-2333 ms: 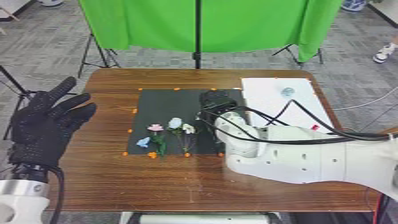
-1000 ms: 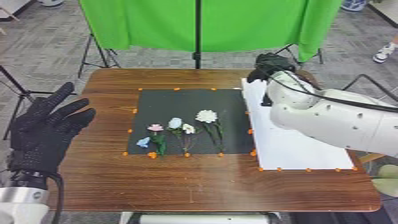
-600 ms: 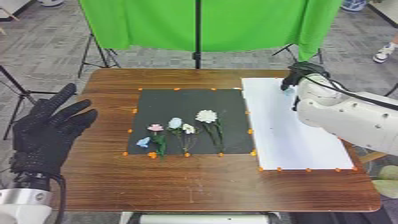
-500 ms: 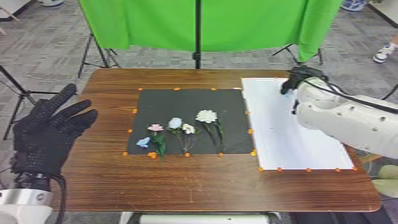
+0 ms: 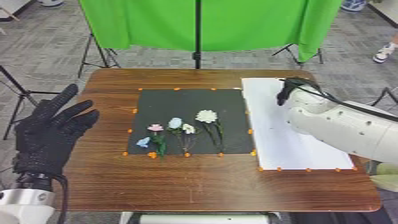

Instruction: Arrange flowers

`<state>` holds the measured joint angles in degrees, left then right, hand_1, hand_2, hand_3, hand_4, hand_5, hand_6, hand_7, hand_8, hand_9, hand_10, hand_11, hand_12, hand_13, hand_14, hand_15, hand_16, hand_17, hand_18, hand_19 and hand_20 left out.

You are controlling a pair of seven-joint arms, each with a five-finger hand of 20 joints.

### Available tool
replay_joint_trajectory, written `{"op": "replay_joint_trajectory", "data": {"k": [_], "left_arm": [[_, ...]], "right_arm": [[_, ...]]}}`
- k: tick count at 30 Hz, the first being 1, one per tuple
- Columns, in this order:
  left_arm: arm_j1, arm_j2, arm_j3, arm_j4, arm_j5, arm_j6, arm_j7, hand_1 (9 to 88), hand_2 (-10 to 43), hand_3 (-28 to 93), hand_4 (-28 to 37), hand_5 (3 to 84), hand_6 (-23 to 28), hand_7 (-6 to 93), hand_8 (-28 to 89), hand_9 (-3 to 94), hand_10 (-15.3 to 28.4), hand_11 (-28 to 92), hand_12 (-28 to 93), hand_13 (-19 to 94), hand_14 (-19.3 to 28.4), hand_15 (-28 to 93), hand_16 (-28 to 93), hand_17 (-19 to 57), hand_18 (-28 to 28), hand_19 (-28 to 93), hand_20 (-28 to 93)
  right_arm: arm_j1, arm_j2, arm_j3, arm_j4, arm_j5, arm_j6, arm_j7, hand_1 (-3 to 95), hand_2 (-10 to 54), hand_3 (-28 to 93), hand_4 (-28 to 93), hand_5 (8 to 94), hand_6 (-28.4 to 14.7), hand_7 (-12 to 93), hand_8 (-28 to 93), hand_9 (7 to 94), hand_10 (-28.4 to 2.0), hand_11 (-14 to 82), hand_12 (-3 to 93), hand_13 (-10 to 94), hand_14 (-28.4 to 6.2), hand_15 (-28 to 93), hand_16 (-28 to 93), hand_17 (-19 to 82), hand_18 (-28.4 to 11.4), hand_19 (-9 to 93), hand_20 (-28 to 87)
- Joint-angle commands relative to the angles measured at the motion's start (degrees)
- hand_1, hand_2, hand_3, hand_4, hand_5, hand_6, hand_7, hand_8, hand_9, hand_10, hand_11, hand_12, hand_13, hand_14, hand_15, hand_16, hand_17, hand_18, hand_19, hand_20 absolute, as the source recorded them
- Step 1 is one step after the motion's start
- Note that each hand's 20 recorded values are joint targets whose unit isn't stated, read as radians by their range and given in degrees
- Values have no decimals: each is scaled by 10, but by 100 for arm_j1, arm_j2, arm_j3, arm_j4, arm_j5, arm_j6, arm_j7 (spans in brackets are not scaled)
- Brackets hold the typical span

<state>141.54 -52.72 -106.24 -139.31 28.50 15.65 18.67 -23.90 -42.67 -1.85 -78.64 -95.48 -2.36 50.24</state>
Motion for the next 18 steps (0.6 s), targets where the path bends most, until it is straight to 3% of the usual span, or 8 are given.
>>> {"op": "replay_joint_trajectory", "data": {"k": [1,3,4,6,9,18], "left_arm": [[-60,-18,-12,64,5,-85,-127,206,80,758,-283,331,78,166,-105,336,220,312,127,265,284,629,-125,-62,257,571,341],[-83,-24,-5,73,7,-103,-175,206,80,758,-283,331,78,166,-105,336,220,312,127,265,284,629,-125,-62,257,572,341],[-76,-26,-11,72,11,-114,-168,206,80,758,-283,331,78,167,-105,336,221,312,127,265,284,629,-125,-62,257,572,341],[-83,-31,-10,79,17,-141,-186,206,80,757,-283,332,79,167,-106,336,221,313,127,265,284,629,-125,-62,257,572,341],[-96,-28,-10,80,29,-147,-198,207,80,757,-283,332,79,167,-106,336,221,314,127,266,284,629,-126,-62,257,572,340],[-48,-70,-77,45,41,-139,-203,206,81,756,-283,334,80,167,-105,336,222,315,126,266,284,630,-125,-62,257,573,339]], "right_arm": [[-48,166,-505,72,-416,676,91,400,-95,779,-282,466,30,171,-146,523,-99,111,119,661,-68,650,76,256,-169,825,70],[28,208,-809,56,-561,1068,71,446,-95,756,-282,536,40,185,-149,603,-82,129,123,700,-43,599,143,275,-160,831,68],[16,203,-868,58,-657,1241,119,482,-95,728,-282,601,49,195,-142,683,-64,138,142,730,-20,561,194,288,-152,835,71],[92,209,-1122,73,-718,1554,161,545,-95,662,-283,703,50,240,-64,809,-41,75,239,778,0,532,233,312,-140,838,83],[139,258,-1317,60,-859,1799,146,573,-95,653,-283,782,58,280,-24,906,-33,75,306,825,6,527,244,340,-131,845,100],[355,313,-1171,-364,-1125,2674,228,569,-95,689,-283,824,52,279,-7,936,-32,103,319,860,9,555,220,367,-131,866,118]]}}
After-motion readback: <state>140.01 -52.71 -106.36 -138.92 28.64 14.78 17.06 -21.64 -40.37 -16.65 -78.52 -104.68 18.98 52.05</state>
